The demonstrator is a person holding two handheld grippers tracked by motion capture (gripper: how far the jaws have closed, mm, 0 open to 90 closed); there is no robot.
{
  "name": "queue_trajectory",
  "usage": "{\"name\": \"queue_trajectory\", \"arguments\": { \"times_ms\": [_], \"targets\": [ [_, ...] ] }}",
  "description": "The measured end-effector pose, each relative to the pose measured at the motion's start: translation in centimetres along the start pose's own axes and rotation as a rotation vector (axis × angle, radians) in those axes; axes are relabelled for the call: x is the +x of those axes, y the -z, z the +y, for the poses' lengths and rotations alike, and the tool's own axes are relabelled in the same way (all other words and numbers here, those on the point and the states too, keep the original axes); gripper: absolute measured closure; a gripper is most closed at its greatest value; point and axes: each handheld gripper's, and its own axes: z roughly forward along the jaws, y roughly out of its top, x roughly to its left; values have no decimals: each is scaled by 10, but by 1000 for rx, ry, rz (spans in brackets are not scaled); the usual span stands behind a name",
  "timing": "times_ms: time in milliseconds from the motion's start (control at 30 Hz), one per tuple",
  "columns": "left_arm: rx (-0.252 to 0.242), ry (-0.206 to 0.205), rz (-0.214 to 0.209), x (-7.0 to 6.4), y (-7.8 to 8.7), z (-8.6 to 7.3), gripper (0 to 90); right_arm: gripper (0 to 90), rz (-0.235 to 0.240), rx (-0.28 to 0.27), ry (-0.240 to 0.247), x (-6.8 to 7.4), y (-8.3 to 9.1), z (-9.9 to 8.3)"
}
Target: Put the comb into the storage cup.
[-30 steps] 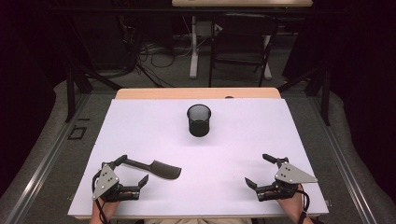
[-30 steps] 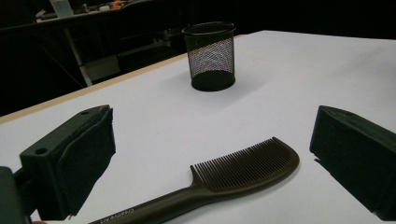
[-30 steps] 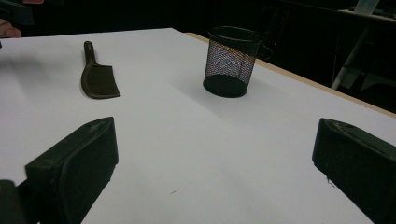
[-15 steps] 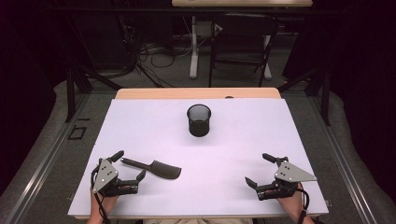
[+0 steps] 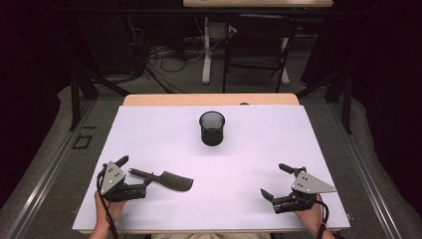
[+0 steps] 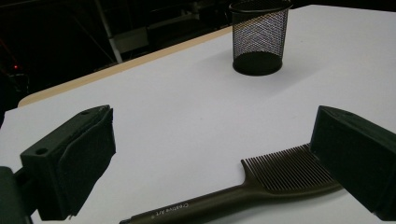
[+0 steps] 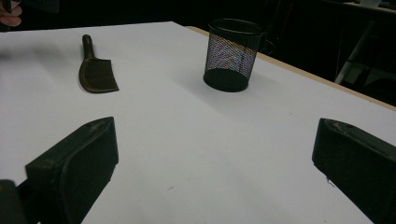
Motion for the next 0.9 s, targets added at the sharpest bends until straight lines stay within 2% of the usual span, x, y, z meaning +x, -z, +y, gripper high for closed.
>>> {"name": "queue_trajectory", "arguments": {
  "times_ms": [367,400,900],
  "targets": [
    [53,-10,14,4,-11,5,26,0,-3,2,1,0,0,0],
    [63,-11,27,4,-14,6,24,0,-3,5,-2,0,0,0],
    [136,14,49,16,-34,8,4,0,-3,12,-1,0,-1,0]
  ]
}}
